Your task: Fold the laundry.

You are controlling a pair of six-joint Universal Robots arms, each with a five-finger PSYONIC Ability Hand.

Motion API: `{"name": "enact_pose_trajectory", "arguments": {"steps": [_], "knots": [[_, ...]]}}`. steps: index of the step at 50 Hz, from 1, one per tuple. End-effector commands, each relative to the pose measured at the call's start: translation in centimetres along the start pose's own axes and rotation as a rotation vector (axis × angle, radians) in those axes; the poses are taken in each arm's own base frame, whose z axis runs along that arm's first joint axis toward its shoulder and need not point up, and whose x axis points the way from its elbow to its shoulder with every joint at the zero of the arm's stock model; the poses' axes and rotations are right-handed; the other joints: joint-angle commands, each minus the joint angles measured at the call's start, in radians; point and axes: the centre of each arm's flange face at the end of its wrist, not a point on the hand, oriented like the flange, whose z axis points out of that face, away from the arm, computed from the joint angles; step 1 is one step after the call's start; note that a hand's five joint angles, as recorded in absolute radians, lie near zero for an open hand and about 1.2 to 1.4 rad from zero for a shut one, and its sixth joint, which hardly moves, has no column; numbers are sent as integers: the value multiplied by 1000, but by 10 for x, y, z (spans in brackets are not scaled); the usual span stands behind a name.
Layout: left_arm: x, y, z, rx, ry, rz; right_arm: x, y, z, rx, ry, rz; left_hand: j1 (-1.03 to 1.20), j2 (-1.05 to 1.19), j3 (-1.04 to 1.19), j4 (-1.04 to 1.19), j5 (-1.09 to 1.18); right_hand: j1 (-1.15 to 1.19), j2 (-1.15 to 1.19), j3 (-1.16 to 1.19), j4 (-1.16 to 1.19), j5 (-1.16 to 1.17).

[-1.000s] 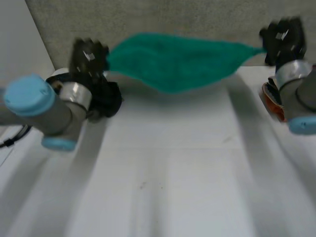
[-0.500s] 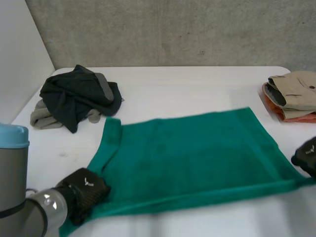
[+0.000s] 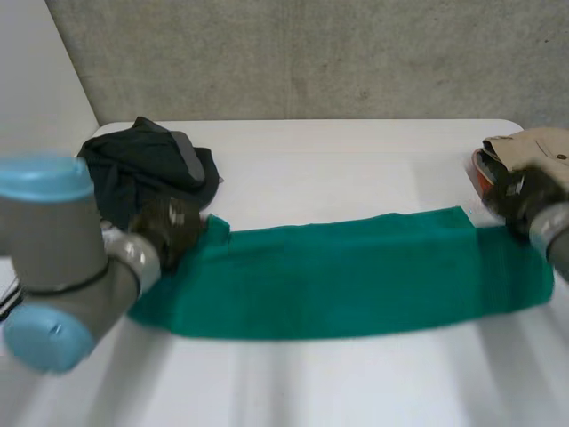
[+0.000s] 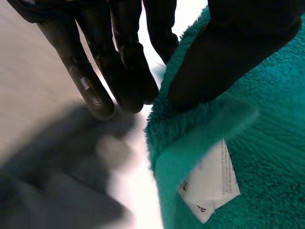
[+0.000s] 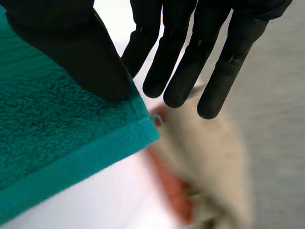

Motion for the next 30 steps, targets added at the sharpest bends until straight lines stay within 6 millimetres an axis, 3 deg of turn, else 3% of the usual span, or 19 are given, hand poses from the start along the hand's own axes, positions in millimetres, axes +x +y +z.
{"name": "enact_pose_trajectory", "arguments": {"steps": [1, 3, 4, 5, 6, 9, 12, 15, 19, 22, 26, 30], "knots": [[-104, -117, 47, 560, -452, 35, 117, -88, 13, 346, 473, 227, 242, 192, 198, 191, 205, 266, 218, 203, 195, 216], [-126, -137, 48, 678, -544, 50, 140, -105, 7, 455, 563, 272, 242, 192, 198, 191, 205, 266, 218, 203, 195, 216], [-137, -145, 47, 727, -585, 57, 162, -121, -2, 562, 655, 307, 242, 192, 198, 191, 205, 266, 218, 203, 195, 216], [-157, -156, 46, 809, -658, 58, 167, -125, -5, 591, 677, 316, 242, 192, 198, 191, 205, 266, 218, 203, 195, 216], [-164, -160, 46, 844, -678, 51, 173, -130, -8, 629, 708, 319, 242, 192, 198, 191, 205, 266, 218, 203, 195, 216], [-182, -163, 46, 928, -693, -29, 177, -138, -11, 676, 741, 312, 242, 192, 198, 191, 205, 266, 218, 203, 195, 216], [-186, -152, 51, 921, -660, -108, 173, -135, -9, 665, 725, 311, 242, 192, 198, 191, 205, 266, 218, 203, 195, 216], [-174, -139, 58, 886, -606, -140, 161, -126, -3, 636, 684, 310, 242, 192, 198, 191, 205, 266, 218, 203, 195, 216], [-149, -107, 71, 788, -533, -164, 142, -114, 5, 605, 614, 302, 242, 192, 198, 191, 205, 266, 218, 203, 195, 216], [-123, -88, 78, 740, -457, -173, 129, -107, 10, 585, 569, 297, 242, 192, 198, 191, 205, 266, 218, 203, 195, 216], [-88, -64, 82, 684, -338, -174, 102, -82, 25, 501, 487, 300, 242, 192, 198, 191, 205, 266, 218, 203, 195, 216], [-57, -37, 89, 610, -243, -186, 56, -48, 36, 388, 345, 305, 242, 192, 198, 191, 205, 266, 218, 203, 195, 216]]}}
